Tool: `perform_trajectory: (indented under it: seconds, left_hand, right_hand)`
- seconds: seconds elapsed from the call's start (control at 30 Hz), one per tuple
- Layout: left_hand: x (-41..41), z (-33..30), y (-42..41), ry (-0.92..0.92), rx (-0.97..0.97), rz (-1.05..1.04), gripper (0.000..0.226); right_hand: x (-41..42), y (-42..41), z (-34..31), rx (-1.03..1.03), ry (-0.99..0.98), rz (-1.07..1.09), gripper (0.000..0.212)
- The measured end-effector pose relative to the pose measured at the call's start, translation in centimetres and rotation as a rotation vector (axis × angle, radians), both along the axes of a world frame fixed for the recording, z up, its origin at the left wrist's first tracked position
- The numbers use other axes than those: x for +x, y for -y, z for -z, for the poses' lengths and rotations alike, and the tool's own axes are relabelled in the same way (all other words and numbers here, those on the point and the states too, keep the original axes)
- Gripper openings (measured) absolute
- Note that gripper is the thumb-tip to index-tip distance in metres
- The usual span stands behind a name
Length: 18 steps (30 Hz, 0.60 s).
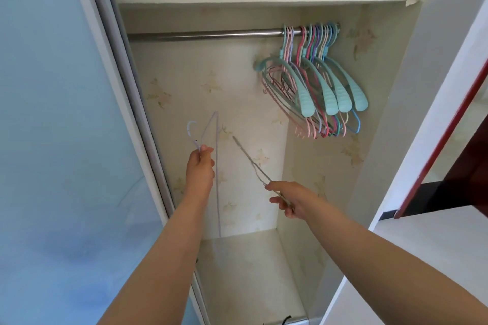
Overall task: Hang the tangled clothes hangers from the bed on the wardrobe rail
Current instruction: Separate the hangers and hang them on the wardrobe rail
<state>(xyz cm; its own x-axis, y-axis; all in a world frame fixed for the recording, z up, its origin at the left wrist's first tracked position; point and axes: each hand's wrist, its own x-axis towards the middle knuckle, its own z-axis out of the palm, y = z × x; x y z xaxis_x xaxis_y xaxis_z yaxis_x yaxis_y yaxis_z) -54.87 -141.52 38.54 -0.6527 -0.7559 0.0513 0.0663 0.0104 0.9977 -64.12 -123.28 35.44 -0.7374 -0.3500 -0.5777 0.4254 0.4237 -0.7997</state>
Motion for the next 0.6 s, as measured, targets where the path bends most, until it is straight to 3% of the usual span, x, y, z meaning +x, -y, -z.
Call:
perform_trajectory:
  seconds: [0.1,0.27,0.43,0.6]
  left_hand:
    - [-0.1,0.2,0.8,0.016,0.06,-0.001,0.027]
    - [-0.4,0.2,1.7,0.08,0.082,0.018,0.031]
    - [-1.4,-1.3,2.1,0.067,0.04,0.031,0.033]
    - [-2.7,-3.4,1.7,0.08,0.067,0.052,0.041]
  right_hand:
    - [-0.1,-0.1,0.2,-0.073,0.03,0.063,0.031]
    - [0.4,1.7,-2.8,-0.459,0.02,0.031,0.006]
    - [-1.2,3.5,-9.2,-0.655,-0.078,0.086,0.013]
    - [-4.1,4.0,-14.3,-0.608,-0.139,0.194,0.028]
